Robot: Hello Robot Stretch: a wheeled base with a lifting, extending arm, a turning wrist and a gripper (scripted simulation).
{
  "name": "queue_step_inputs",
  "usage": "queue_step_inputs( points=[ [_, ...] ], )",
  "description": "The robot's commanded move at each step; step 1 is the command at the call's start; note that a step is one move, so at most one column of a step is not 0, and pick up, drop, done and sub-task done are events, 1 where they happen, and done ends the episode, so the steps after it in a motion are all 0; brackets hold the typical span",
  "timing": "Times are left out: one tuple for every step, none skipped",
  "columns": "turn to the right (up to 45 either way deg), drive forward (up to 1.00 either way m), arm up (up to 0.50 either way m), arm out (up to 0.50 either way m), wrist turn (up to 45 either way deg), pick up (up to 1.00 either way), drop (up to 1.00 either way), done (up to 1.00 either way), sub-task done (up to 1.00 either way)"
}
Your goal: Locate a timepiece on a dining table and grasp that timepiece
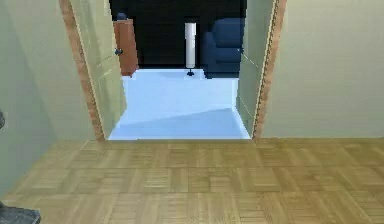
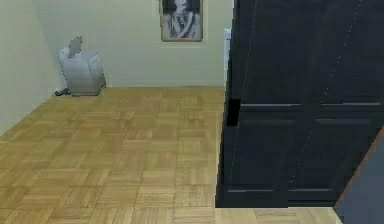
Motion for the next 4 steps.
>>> queue_step_inputs(
  points=[
    [0.0, 1.0, 0.0, 0.0, 0.0, 0.0, 0.0, 0.0, 0.0],
    [0.0, 1.0, 0.0, 0.0, 0.0, 0.0, 0.0, 0.0, 0.0],
    [3.0, 0.0, 0.0, 0.0, 0.0, 0.0, 0.0, 0.0, 0.0],
    [0.0, 1.0, 0.0, 0.0, 0.0, 0.0, 0.0, 0.0, 0.0]
  ],
)
